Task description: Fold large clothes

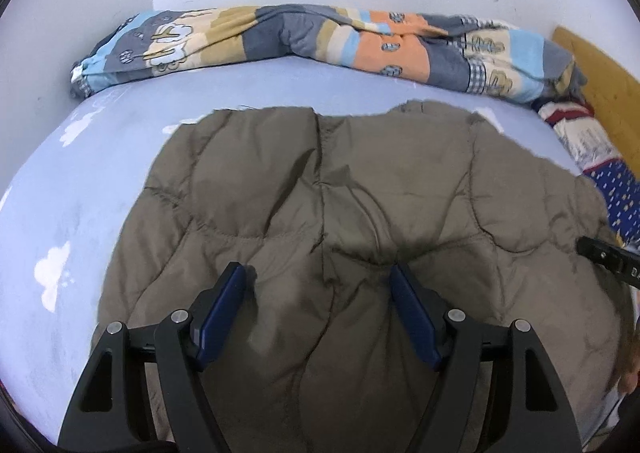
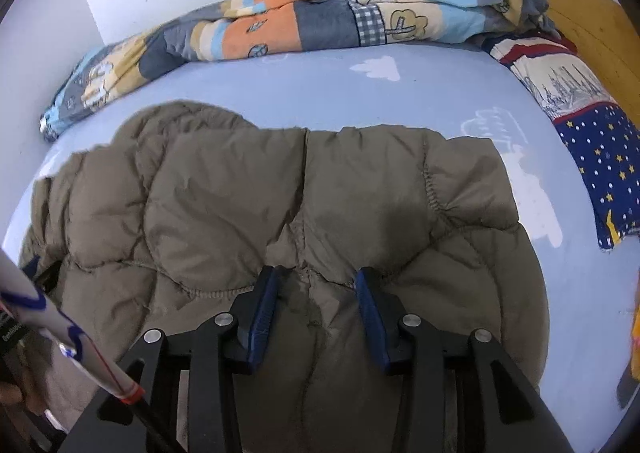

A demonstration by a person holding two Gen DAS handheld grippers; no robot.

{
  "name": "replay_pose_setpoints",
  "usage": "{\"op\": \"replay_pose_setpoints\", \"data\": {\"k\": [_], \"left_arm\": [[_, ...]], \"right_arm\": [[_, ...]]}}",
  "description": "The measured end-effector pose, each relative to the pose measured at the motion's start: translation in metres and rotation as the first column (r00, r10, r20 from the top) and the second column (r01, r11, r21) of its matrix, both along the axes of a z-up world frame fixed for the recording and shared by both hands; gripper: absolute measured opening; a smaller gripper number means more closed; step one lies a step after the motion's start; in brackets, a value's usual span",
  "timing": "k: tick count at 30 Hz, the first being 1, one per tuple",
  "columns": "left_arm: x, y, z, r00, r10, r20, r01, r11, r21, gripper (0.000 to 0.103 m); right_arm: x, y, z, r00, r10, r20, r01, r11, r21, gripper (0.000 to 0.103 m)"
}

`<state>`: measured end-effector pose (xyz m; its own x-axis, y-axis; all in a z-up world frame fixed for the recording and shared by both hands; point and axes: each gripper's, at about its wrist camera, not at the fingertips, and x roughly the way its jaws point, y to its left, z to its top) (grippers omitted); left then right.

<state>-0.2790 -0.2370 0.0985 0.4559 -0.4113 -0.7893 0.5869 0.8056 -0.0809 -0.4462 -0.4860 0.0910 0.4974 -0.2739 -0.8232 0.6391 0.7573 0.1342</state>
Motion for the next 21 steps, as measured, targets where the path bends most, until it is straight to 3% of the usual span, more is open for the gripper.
{"op": "replay_pose_setpoints", "data": {"k": [5,8,10,14,21], "left_arm": [[-0.047,0.03,0.027,0.997,-0.039,0.069,0.042,0.998,-0.036,0.074],[-0.077,0.044,0.024,0.997,-0.053,0.056,0.056,0.997,-0.047,0.074],[-0.092,0.046,0.012,0.995,-0.077,0.056,0.077,0.997,0.001,0.074],[-0.09,0.037,-0.009,0.993,-0.097,0.071,0.092,0.993,0.068,0.075],[-0.079,0.029,-0.023,0.998,-0.057,0.036,0.055,0.997,0.057,0.079]], "right_arm": [[-0.041,0.034,0.028,0.997,0.008,0.08,-0.006,1.0,-0.025,0.045],[-0.069,0.059,0.025,0.993,-0.001,0.114,-0.002,1.0,0.024,0.045],[-0.083,0.077,0.014,0.994,-0.002,0.108,-0.004,0.999,0.051,0.045],[-0.087,0.09,-0.009,0.999,0.009,0.031,-0.01,0.999,0.033,0.045],[-0.077,0.075,-0.032,1.0,0.005,0.007,-0.006,0.996,0.094,0.046]]}}
